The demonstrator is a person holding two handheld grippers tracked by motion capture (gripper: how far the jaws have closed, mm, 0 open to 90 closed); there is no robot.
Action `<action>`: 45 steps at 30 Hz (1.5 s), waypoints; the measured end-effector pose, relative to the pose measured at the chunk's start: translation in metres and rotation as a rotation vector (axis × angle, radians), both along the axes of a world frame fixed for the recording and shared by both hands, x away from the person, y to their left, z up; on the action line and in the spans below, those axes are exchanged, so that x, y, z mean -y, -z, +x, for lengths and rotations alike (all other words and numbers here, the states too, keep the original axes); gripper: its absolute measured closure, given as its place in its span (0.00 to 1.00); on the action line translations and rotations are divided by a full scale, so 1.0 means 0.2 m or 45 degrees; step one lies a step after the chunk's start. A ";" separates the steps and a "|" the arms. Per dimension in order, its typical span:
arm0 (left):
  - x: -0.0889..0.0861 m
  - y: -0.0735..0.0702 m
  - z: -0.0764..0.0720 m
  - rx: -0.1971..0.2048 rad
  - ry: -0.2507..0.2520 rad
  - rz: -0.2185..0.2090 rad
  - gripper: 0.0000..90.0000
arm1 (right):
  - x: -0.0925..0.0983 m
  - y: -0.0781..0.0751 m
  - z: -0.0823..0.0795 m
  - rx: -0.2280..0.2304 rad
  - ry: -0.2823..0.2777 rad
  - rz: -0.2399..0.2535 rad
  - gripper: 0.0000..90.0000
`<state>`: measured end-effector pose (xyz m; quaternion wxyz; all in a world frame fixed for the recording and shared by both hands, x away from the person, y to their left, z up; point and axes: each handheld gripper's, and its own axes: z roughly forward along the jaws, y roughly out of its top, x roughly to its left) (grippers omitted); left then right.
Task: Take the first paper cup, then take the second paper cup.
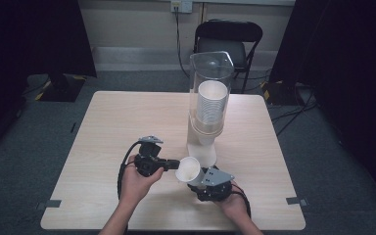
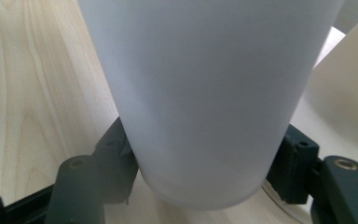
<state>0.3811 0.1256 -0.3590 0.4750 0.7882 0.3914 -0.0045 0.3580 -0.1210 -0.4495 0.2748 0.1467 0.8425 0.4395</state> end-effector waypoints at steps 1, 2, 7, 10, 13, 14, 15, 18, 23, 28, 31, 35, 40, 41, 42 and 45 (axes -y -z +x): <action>0.01 0.00 0.00 -0.001 0.000 -0.018 0.96 | 0.00 0.00 0.00 -0.010 -0.003 0.006 0.39; 0.01 0.01 0.00 0.003 0.011 -0.015 0.95 | 0.00 0.00 0.00 -0.011 -0.004 0.009 0.39; 0.03 0.03 0.00 -0.033 -0.006 -0.010 0.95 | 0.00 0.00 0.00 0.000 -0.017 0.002 0.39; 0.04 0.04 0.01 -0.027 0.009 -0.007 0.94 | 0.00 0.00 0.00 -0.007 -0.012 0.002 0.39; 0.07 0.04 0.01 -0.008 -0.007 0.055 0.92 | -0.02 -0.02 0.00 0.011 -0.027 0.012 0.39; 0.06 0.03 0.01 -0.032 -0.017 0.041 0.94 | -0.02 -0.02 -0.01 0.021 -0.021 0.001 0.39; 0.06 0.03 0.01 -0.046 -0.014 0.036 0.95 | -0.02 -0.02 -0.01 0.030 -0.025 0.005 0.38; 0.04 0.03 0.01 -0.080 -0.015 0.019 0.97 | -0.02 -0.02 -0.01 0.033 -0.033 0.005 0.36; -0.09 -0.01 0.01 -0.080 -0.077 0.013 0.97 | 0.02 -0.01 0.02 -0.020 0.010 0.022 0.31; -0.26 0.02 0.04 -0.144 -0.193 0.117 0.97 | 0.11 -0.01 0.07 -0.072 0.112 0.096 0.27; -0.34 0.05 0.06 -0.173 -0.253 0.199 0.97 | 0.16 -0.04 0.09 -0.114 0.159 0.181 0.27; -0.44 0.08 0.10 -0.195 -0.347 0.263 0.97 | 0.19 -0.05 0.11 -0.134 0.199 0.225 0.26; -0.51 0.11 0.14 -0.215 -0.413 0.296 0.97 | 0.22 -0.05 0.13 -0.146 0.225 0.251 0.25; -0.51 0.11 0.15 -0.210 -0.423 0.296 0.97 | 0.22 -0.05 0.13 -0.149 0.226 0.255 0.25; -0.51 0.10 0.16 -0.209 -0.430 0.303 0.97 | 0.22 -0.05 0.13 -0.147 0.234 0.255 0.26; -0.51 0.10 0.20 -0.199 -0.452 0.329 0.96 | 0.22 -0.04 0.14 -0.151 0.230 0.253 0.26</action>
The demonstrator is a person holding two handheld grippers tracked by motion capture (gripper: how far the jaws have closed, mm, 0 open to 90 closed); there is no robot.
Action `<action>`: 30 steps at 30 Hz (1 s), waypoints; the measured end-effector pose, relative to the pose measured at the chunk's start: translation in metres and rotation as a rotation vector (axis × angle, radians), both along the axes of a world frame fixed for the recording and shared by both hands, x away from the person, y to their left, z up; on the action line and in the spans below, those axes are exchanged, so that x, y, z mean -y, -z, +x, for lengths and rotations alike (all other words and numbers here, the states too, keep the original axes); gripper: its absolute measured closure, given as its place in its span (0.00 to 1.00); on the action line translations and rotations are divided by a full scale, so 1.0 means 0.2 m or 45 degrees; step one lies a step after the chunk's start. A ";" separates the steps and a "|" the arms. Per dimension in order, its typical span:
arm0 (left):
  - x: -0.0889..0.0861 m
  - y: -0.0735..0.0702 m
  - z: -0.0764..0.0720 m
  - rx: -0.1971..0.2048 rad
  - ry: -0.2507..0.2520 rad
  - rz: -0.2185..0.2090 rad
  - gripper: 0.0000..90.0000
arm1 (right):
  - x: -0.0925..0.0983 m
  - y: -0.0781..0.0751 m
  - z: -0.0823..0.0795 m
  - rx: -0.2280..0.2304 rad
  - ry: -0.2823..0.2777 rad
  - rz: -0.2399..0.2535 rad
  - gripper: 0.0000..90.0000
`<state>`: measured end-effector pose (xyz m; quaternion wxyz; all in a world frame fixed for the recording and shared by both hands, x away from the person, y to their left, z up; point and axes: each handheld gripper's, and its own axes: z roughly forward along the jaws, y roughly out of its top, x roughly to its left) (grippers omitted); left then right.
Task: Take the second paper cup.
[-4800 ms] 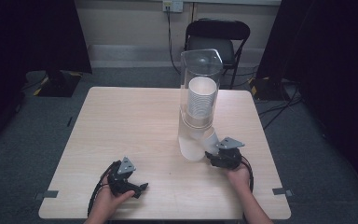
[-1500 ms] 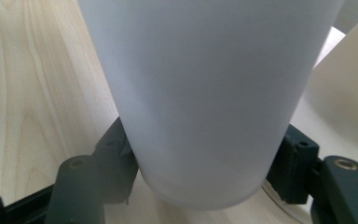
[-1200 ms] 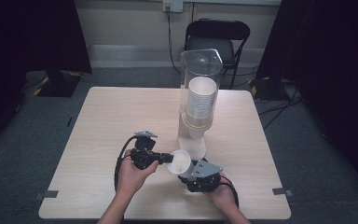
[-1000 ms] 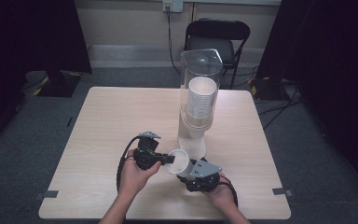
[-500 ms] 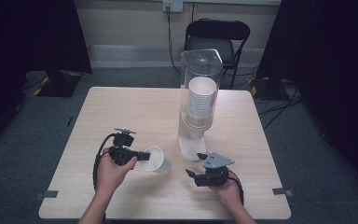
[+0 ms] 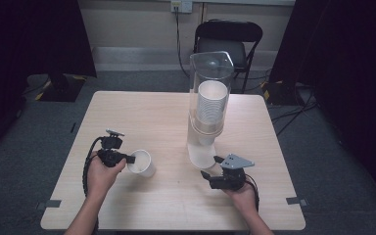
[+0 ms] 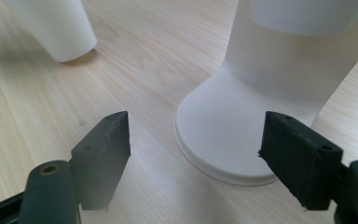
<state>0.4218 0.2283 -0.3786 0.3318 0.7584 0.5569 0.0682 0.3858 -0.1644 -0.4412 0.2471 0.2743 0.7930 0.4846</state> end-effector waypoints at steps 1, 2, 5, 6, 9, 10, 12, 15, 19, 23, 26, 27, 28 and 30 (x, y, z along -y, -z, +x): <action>0.00 0.00 0.02 0.008 -0.018 0.015 0.96 | 0.00 0.00 0.00 -0.006 -0.007 0.005 0.26; 0.01 -0.01 0.03 0.007 -0.026 0.018 0.96 | 0.00 0.00 0.00 -0.004 -0.007 0.003 0.26; 0.01 -0.01 0.08 -0.002 -0.045 0.002 0.96 | 0.00 -0.01 0.00 0.011 -0.011 -0.018 0.26; 0.01 0.00 0.09 -0.007 -0.055 -0.004 0.96 | 0.00 -0.01 0.00 0.013 -0.012 -0.020 0.26; 0.02 0.00 0.12 -0.003 -0.059 0.002 0.94 | 0.02 -0.01 0.00 0.005 0.001 -0.017 0.26; 0.02 -0.01 0.12 0.000 -0.052 0.010 0.91 | 0.03 -0.01 0.00 0.005 0.000 -0.009 0.27; 0.03 -0.01 0.12 0.032 -0.061 -0.014 0.85 | 0.03 -0.01 0.00 0.006 0.007 -0.014 0.27; 0.03 -0.02 0.12 0.048 -0.056 -0.051 0.76 | 0.04 -0.01 -0.01 0.009 0.005 -0.015 0.27; 0.01 -0.05 0.10 0.104 -0.065 -0.111 0.61 | 0.04 -0.01 -0.01 0.001 0.004 -0.018 0.27; 0.00 -0.09 0.04 0.158 -0.047 -0.132 0.56 | 0.04 -0.01 -0.01 -0.008 0.002 -0.025 0.27; -0.04 -0.14 -0.02 0.225 -0.041 -0.162 0.51 | 0.04 -0.01 -0.01 -0.011 0.006 -0.032 0.27; -0.06 -0.15 -0.04 0.251 -0.038 -0.167 0.50 | 0.05 -0.01 -0.01 -0.014 0.007 -0.035 0.27; -0.07 -0.17 -0.06 0.273 -0.035 -0.171 0.49 | 0.05 -0.01 -0.01 -0.017 0.016 -0.033 0.27; -0.10 -0.18 -0.11 0.312 -0.038 -0.196 0.47 | 0.05 0.00 0.00 -0.021 0.027 -0.027 0.27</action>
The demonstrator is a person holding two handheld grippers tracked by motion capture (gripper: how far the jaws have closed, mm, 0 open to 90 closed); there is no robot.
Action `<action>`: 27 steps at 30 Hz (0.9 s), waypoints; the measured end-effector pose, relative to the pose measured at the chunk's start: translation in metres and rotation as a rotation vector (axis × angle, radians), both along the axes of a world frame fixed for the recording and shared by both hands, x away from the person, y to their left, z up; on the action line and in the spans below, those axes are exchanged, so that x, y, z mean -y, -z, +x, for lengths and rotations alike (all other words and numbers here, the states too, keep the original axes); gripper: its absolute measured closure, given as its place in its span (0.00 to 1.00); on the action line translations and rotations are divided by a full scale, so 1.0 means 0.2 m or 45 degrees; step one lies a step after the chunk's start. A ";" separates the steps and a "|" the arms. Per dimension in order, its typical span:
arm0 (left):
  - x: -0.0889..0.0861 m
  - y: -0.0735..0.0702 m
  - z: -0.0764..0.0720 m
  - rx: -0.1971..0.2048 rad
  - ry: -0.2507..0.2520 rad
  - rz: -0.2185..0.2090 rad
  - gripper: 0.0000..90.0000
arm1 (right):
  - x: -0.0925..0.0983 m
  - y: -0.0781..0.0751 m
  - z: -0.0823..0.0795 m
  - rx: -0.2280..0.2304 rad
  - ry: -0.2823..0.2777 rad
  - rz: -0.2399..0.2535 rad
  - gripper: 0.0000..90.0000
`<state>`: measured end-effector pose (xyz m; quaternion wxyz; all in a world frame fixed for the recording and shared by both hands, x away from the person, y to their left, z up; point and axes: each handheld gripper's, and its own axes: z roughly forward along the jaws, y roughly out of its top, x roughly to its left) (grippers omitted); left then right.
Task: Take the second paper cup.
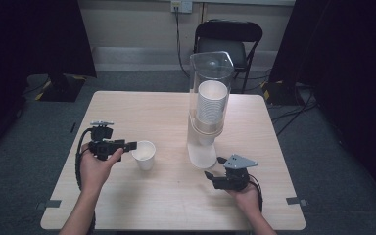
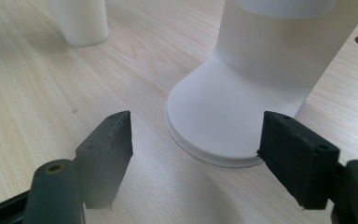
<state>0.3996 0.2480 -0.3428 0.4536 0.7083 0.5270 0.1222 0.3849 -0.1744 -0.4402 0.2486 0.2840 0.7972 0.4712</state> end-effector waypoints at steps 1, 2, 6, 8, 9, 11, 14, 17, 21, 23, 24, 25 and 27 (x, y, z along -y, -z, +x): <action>-0.02 0.00 -0.03 0.017 0.003 -0.003 0.46 | 0.00 0.00 0.00 -0.003 0.014 0.001 0.27; -0.04 0.00 -0.05 0.041 0.004 0.000 0.45 | 0.00 0.00 0.01 -0.005 0.024 0.010 0.27; -0.11 0.09 -0.16 0.142 0.047 -0.008 0.38 | 0.02 -0.02 0.03 0.005 0.078 0.033 0.26; -0.14 0.16 -0.22 0.142 0.070 0.002 0.36 | 0.02 -0.04 0.04 0.021 0.107 0.049 0.26; -0.16 0.20 -0.24 0.089 0.070 0.025 0.33 | 0.02 -0.04 0.05 0.023 0.120 0.057 0.25; -0.17 0.28 -0.28 0.070 0.068 0.075 0.31 | 0.02 -0.06 0.07 0.039 0.142 0.066 0.25; -0.19 0.42 -0.29 -0.002 0.113 0.126 0.28 | 0.00 -0.09 0.09 0.062 0.174 0.069 0.24; -0.18 0.51 -0.28 -0.026 0.120 0.141 0.26 | -0.01 -0.11 0.13 0.060 0.204 0.086 0.23; -0.13 0.60 -0.26 0.012 0.153 0.179 0.23 | -0.05 -0.13 0.18 0.082 0.217 0.134 0.23; -0.11 0.61 -0.26 0.047 0.163 0.212 0.20 | -0.08 -0.15 0.21 0.101 0.226 0.145 0.23; -0.11 0.61 -0.26 0.059 0.162 0.213 0.20 | -0.09 -0.16 0.22 0.115 0.224 0.162 0.24; -0.10 0.62 -0.26 0.070 0.172 0.222 0.20 | -0.10 -0.16 0.23 0.118 0.223 0.176 0.24; -0.09 0.63 -0.26 0.111 0.201 0.264 0.17 | -0.13 -0.18 0.25 0.134 0.229 0.209 0.24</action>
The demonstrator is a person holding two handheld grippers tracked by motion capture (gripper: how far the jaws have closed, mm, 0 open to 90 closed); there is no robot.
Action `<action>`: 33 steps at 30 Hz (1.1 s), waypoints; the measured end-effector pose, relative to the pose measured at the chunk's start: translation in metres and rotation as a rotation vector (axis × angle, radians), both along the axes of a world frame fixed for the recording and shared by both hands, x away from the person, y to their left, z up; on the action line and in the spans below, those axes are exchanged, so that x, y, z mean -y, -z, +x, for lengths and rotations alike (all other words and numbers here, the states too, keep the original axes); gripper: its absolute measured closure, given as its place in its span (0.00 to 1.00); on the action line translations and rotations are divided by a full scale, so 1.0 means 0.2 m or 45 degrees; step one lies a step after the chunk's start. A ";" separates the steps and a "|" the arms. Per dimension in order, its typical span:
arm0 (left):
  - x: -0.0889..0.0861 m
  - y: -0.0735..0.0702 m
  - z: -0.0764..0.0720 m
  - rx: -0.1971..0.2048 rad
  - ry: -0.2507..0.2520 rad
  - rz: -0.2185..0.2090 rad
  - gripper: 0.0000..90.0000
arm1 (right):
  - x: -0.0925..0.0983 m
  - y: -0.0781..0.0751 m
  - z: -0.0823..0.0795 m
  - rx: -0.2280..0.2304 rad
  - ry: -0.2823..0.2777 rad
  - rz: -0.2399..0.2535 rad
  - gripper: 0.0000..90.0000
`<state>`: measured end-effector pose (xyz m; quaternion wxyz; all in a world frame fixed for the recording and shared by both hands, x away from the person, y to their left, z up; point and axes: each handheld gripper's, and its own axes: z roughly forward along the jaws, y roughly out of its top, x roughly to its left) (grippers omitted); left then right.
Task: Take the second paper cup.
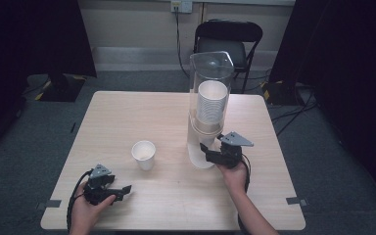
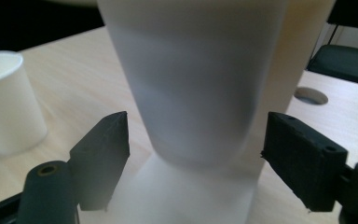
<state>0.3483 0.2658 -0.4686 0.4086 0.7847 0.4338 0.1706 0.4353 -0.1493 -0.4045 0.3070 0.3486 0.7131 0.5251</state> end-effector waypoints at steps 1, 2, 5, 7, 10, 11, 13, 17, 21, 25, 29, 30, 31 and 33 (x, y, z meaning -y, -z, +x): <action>0.00 0.01 0.00 0.020 0.018 0.018 0.17 | -0.01 -0.01 0.01 0.003 0.001 0.019 0.24; 0.01 0.01 0.00 0.038 0.049 0.043 0.15 | -0.02 -0.01 0.02 0.006 -0.005 0.033 0.25; 0.03 0.03 0.00 0.071 0.075 0.086 0.08 | -0.05 -0.02 0.04 0.011 0.004 0.058 0.25; 0.04 0.03 0.00 0.071 0.085 0.111 0.07 | -0.06 -0.02 0.05 0.016 0.010 0.069 0.25; 0.05 0.03 0.00 0.075 0.086 0.133 0.07 | -0.06 -0.01 0.06 0.019 0.026 0.081 0.31; 0.05 0.03 0.00 0.078 0.086 0.139 0.07 | -0.05 0.00 0.06 0.021 0.019 0.095 0.32; 0.05 0.03 0.00 0.074 0.086 0.146 0.06 | -0.06 0.00 0.05 0.047 0.020 0.083 0.34; 0.05 0.03 0.00 0.080 0.088 0.142 0.06 | -0.05 0.03 0.05 0.053 0.002 0.106 0.38; 0.05 0.03 0.00 0.077 0.089 0.146 0.06 | -0.05 0.05 0.06 0.066 0.000 0.115 0.40; 0.05 0.03 0.00 0.077 0.089 0.146 0.06 | -0.05 0.05 0.06 0.055 -0.009 0.102 0.41; 0.05 0.03 0.00 0.077 0.088 0.146 0.06 | -0.05 0.05 0.06 0.058 -0.014 0.097 0.41; 0.05 0.03 0.00 0.077 0.088 0.146 0.06 | -0.05 0.05 0.06 0.060 -0.019 0.104 0.41; 0.05 0.03 0.00 0.077 0.088 0.147 0.06 | -0.05 0.05 0.06 0.060 -0.019 0.104 0.41; 0.05 0.03 0.00 0.077 0.088 0.146 0.06 | -0.05 0.06 0.06 0.059 -0.015 0.106 0.41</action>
